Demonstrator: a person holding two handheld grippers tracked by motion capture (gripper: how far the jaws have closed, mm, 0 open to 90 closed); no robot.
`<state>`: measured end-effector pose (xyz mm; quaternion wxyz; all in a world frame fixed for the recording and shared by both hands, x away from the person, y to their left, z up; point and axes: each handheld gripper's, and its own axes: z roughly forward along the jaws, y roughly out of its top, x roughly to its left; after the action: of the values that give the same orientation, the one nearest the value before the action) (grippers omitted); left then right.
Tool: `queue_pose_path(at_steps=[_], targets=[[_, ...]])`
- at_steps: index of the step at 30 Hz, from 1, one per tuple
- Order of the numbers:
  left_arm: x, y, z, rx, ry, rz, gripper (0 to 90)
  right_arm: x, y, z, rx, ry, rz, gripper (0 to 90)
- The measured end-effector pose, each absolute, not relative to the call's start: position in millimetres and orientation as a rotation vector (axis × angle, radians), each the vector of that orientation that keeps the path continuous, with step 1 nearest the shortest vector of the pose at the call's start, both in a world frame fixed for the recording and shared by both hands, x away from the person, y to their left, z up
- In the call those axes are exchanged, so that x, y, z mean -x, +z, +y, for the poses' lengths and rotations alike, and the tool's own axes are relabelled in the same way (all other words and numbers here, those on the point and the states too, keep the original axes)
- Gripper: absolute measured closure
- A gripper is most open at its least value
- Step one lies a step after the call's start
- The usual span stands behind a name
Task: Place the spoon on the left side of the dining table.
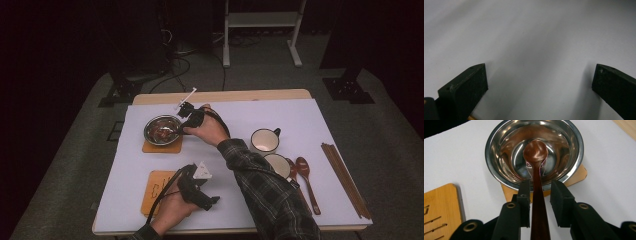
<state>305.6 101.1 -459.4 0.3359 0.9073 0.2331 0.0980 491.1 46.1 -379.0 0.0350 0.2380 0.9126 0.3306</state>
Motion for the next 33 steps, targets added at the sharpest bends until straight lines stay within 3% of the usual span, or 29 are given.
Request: queue_pose_path(at_steps=[18, 33], targets=[[-306, -459, 101, -2.366, 0.255, 0.610, 0.0, -487, -359, 32, -0.727, 1.051, 2.776, 59.2], [-306, -459, 101, -2.370, 0.254, 0.609, 0.0, -480, -333, -5, -0.763, 1.038, 2.721, 52.3]])
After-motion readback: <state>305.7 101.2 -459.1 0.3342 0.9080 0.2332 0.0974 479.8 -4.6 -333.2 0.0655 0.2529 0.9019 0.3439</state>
